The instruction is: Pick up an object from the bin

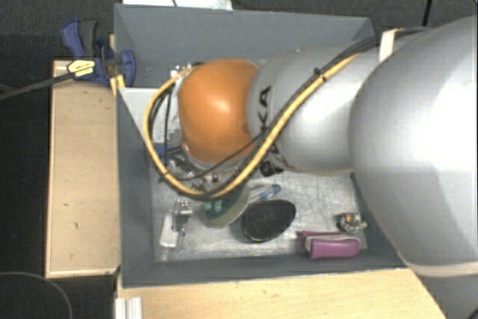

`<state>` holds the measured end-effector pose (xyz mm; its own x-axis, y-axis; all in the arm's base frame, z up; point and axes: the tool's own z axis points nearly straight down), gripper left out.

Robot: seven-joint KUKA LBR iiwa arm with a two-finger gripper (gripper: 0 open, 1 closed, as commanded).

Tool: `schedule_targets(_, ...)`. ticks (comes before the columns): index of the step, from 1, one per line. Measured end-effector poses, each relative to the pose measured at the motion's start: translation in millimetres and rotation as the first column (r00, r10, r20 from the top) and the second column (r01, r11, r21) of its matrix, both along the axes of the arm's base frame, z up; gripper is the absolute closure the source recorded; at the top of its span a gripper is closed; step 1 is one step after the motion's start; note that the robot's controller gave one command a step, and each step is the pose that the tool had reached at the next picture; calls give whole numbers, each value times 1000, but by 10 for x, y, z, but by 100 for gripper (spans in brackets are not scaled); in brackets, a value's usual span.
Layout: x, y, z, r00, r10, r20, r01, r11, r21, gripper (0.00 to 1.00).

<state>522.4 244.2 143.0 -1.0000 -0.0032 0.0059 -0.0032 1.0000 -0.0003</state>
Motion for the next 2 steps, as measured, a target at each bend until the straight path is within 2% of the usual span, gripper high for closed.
schedule_targets(1, 290, -688, -368, 998, -59, 5, 59, 998, -3, 0)
schedule_targets(2, -106, -1566, -427, 986, 167, 4, -167, 986, -2, 0)
